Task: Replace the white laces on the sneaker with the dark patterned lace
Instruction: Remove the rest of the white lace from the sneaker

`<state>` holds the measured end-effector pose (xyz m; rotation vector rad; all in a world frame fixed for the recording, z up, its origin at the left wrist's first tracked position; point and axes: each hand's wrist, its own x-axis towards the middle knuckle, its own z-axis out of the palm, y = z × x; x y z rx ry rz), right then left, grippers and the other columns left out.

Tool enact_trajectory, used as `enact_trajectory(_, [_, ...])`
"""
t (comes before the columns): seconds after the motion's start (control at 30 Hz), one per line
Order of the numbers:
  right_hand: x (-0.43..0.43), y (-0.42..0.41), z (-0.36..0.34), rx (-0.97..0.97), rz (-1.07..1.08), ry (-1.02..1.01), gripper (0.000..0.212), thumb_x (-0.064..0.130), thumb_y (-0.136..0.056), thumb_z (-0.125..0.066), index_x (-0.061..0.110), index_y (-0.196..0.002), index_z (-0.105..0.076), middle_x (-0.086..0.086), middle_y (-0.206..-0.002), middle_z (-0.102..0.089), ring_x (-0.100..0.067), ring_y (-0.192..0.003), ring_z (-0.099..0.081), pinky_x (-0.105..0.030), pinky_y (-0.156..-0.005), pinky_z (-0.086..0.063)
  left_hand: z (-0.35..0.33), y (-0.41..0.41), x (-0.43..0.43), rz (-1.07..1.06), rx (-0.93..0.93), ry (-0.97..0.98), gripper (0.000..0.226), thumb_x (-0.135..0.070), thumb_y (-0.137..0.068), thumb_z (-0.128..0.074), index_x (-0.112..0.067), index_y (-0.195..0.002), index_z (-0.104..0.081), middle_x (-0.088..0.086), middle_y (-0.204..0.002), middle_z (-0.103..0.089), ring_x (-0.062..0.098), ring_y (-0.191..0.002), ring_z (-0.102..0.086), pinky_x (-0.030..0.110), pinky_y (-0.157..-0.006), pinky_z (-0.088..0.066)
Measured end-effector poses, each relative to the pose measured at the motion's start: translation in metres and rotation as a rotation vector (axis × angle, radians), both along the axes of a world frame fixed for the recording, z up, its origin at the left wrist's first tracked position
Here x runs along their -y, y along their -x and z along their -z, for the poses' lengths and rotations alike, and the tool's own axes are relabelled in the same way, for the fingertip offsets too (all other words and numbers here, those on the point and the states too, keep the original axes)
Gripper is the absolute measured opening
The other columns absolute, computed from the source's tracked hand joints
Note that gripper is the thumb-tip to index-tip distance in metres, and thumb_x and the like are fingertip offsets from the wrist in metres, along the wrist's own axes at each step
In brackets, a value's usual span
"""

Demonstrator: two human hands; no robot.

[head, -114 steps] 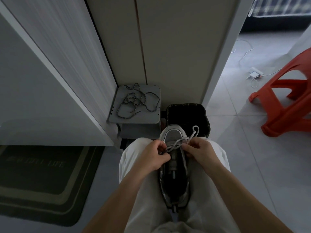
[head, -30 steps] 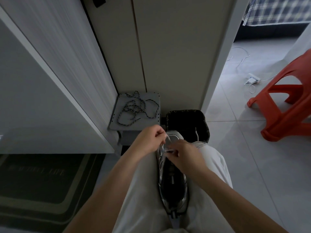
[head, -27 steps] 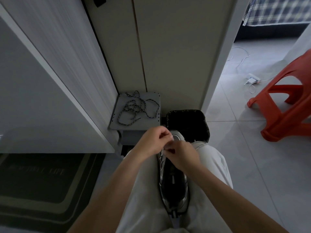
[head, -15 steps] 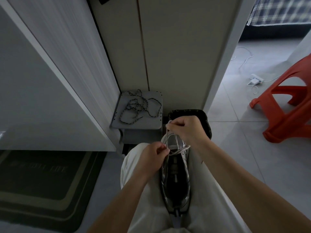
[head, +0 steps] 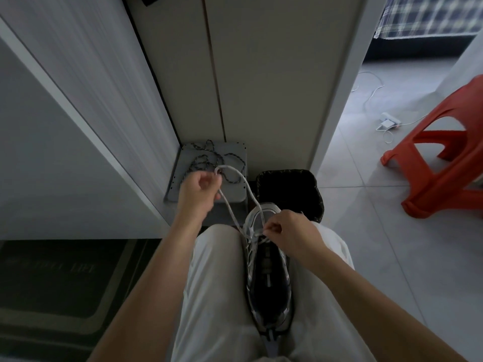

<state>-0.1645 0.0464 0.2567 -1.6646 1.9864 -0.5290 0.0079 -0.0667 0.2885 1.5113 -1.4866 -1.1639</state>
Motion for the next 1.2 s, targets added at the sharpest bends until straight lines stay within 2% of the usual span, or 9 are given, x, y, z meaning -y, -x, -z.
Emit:
enact_trajectory(0.1, [-0.004, 0.004, 0.003, -0.014, -0.036, -0.011, 0.011, 0.025, -0.084, -0.062, 0.023, -0.089, -0.071, 0.004, -0.089, -0.067, -0.015, -0.083, -0.063, -0.032, -0.071, -0.052, 0.037, -0.008, -0.024, 0.033, 0.272, -0.066, 0.054, -0.035, -0.084, -0.067, -0.016, -0.129, -0.044, -0.003, -0.115, -0.047, 0.014, -0.096, -0.053, 0.033, -0.083, -0.047])
enact_trajectory(0.2, [-0.009, 0.006, 0.006, -0.034, -0.118, -0.065, 0.018, 0.025, -0.083, -0.061, 0.027, -0.099, -0.070, 0.003, -0.100, -0.065, -0.017, -0.091, -0.063, -0.035, -0.077, -0.052, 0.061, -0.003, -0.058, 0.170, 0.350, -0.004, 0.031, -0.031, -0.082, -0.070, -0.021, -0.107, -0.056, -0.007, -0.099, -0.055, 0.007, -0.083, -0.053, 0.012, -0.071, -0.039])
enact_trajectory(0.33, [-0.007, 0.001, 0.007, -0.148, -0.156, -0.079, 0.019, 0.026, -0.081, -0.057, 0.027, -0.098, -0.064, -0.001, -0.104, -0.055, -0.023, -0.092, -0.059, -0.039, -0.075, -0.051, 0.073, 0.011, -0.083, 0.383, 0.291, -0.070, 0.010, -0.023, -0.087, -0.064, -0.026, -0.087, -0.054, -0.011, -0.078, -0.059, 0.013, -0.078, -0.060, 0.020, -0.073, -0.046])
enact_trajectory(0.5, [-0.007, -0.003, 0.008, -0.363, -0.273, -0.021, 0.019, 0.030, -0.086, -0.050, 0.014, -0.094, -0.057, -0.006, -0.103, -0.053, -0.026, -0.093, -0.055, -0.031, -0.071, -0.038, 0.077, 0.019, -0.083, 0.320, 0.295, -0.044, 0.025, -0.029, -0.091, -0.058, -0.026, -0.069, -0.047, -0.008, -0.064, -0.053, 0.005, -0.060, -0.050, 0.018, -0.057, -0.037])
enact_trajectory(0.6, [-0.014, -0.003, 0.001, -0.426, -0.298, 0.007, 0.023, 0.041, -0.083, -0.049, 0.019, -0.085, -0.056, -0.003, -0.098, -0.056, -0.024, -0.089, -0.055, -0.029, -0.070, -0.028, 0.078, 0.021, -0.079, 0.297, 0.284, -0.052, 0.018, -0.022, -0.090, -0.058, -0.018, -0.073, -0.053, -0.005, -0.066, -0.056, 0.013, -0.066, -0.055, 0.025, -0.063, -0.043])
enact_trajectory(0.73, [-0.022, 0.011, -0.008, -0.399, -0.272, -0.033, 0.026, 0.047, -0.083, -0.051, 0.024, -0.070, -0.049, 0.004, -0.082, -0.047, -0.021, -0.082, -0.056, -0.030, -0.069, -0.031, 0.072, 0.015, -0.068, 0.149, 0.307, -0.012, 0.022, -0.027, -0.091, -0.054, -0.011, -0.077, -0.059, -0.008, -0.058, -0.054, 0.003, -0.054, -0.053, 0.010, -0.046, -0.035])
enact_trajectory(0.83, [-0.028, 0.020, -0.010, -0.394, -0.276, -0.060, 0.033, 0.051, -0.088, -0.049, 0.024, -0.071, -0.055, 0.007, -0.080, -0.040, -0.017, -0.082, -0.054, -0.028, -0.071, -0.030, 0.055, 0.002, -0.039, -0.031, 0.169, -0.041, 0.019, -0.026, -0.093, -0.053, -0.009, -0.090, -0.062, 0.002, -0.068, -0.059, 0.016, -0.061, -0.055, 0.029, -0.059, -0.047])
enact_trajectory(0.93, [-0.030, 0.017, -0.010, -0.326, -0.272, -0.042, 0.026, 0.047, -0.089, -0.052, 0.025, -0.074, -0.056, 0.007, -0.082, -0.044, -0.016, -0.085, -0.055, -0.026, -0.074, -0.032, 0.027, -0.018, -0.011, -0.159, 0.004, -0.014, 0.013, -0.019, -0.092, -0.053, -0.016, -0.082, -0.060, 0.001, -0.060, -0.055, 0.008, -0.049, -0.048, 0.021, -0.044, -0.038])
enact_trajectory(1.2, [-0.009, -0.003, 0.001, -0.162, -0.177, -0.031, 0.017, 0.030, -0.089, -0.056, 0.025, -0.101, -0.067, 0.002, -0.104, -0.061, -0.019, -0.097, -0.058, -0.035, -0.081, -0.049, 0.036, -0.012, -0.029, 0.020, 0.004, -0.083, 0.012, -0.032, -0.093, -0.053, -0.022, -0.089, -0.058, -0.003, -0.079, -0.062, 0.008, -0.063, -0.058, 0.023, -0.055, -0.047])
